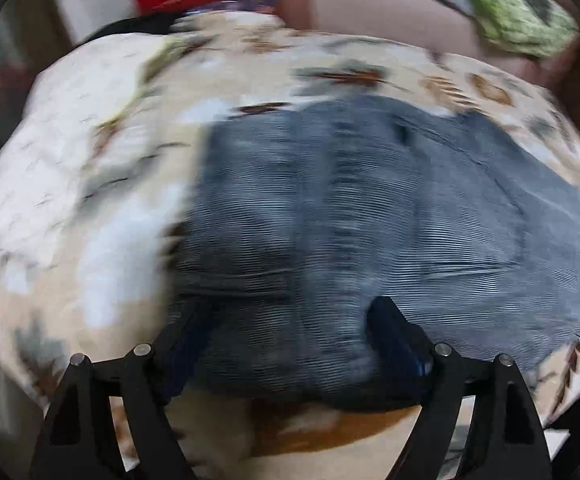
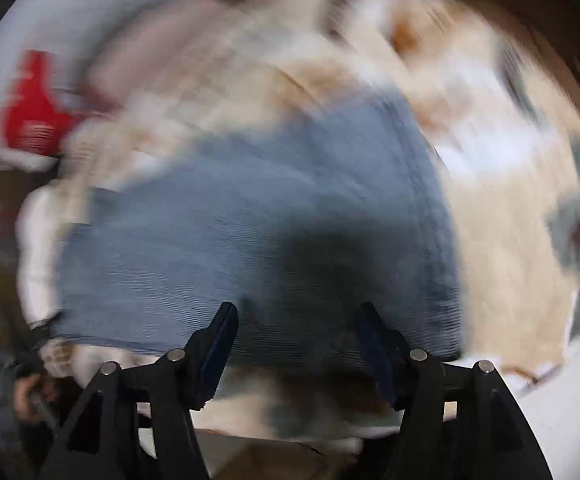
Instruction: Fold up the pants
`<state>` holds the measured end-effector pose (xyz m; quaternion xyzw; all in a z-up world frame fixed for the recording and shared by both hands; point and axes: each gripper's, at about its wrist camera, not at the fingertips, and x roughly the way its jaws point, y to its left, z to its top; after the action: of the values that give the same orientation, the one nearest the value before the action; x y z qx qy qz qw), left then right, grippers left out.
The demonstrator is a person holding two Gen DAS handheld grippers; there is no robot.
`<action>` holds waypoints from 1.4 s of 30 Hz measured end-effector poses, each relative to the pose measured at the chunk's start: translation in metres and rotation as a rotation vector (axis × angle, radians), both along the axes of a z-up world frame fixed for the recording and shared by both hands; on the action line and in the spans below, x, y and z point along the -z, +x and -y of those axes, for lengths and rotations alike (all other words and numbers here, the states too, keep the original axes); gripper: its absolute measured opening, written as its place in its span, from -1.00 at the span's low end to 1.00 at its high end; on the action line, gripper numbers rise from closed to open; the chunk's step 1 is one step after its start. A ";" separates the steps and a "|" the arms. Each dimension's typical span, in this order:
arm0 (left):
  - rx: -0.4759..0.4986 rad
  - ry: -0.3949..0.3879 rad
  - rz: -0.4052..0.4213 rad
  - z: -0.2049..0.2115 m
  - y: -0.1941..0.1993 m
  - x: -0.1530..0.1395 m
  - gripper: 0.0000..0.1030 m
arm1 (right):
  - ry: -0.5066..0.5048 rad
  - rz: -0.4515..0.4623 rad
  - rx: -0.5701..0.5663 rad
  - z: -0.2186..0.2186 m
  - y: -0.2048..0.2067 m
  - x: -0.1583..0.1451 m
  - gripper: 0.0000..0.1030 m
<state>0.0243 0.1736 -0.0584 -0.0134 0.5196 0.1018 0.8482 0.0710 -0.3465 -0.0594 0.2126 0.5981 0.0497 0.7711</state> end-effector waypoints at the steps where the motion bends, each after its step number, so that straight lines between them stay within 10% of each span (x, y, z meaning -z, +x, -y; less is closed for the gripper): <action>1: -0.003 0.004 0.002 -0.002 -0.001 -0.005 0.64 | -0.009 -0.010 0.008 0.000 0.002 -0.008 0.17; 10: 0.114 -0.129 0.167 0.048 0.000 -0.052 0.64 | 0.093 0.131 -0.210 -0.094 0.032 -0.061 0.24; 14: 0.067 -0.027 -0.027 0.047 0.019 0.010 0.68 | 0.091 0.036 -0.271 -0.128 0.037 -0.006 0.33; 16: 0.055 -0.054 0.011 0.042 0.014 0.010 0.68 | 0.057 -0.027 -0.247 -0.128 0.040 0.020 0.30; 25: 0.057 -0.022 0.104 0.052 0.029 -0.015 0.67 | 0.098 0.154 -0.201 -0.110 0.077 -0.053 0.29; 38: 0.004 -0.079 0.117 0.024 0.018 0.018 0.88 | -0.094 0.093 -0.693 -0.346 0.202 -0.021 0.28; 40: 0.008 -0.088 0.119 0.021 0.021 0.019 0.89 | -0.119 0.061 -0.744 -0.358 0.206 -0.007 -0.05; 42: 0.011 -0.091 0.118 0.021 0.022 0.019 0.89 | -0.166 0.053 -0.787 -0.367 0.201 -0.001 -0.86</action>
<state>0.0459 0.1530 -0.0773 -0.0553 0.4727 0.0725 0.8765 0.2724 0.0202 -0.0580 -0.0971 0.6156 0.2981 0.7230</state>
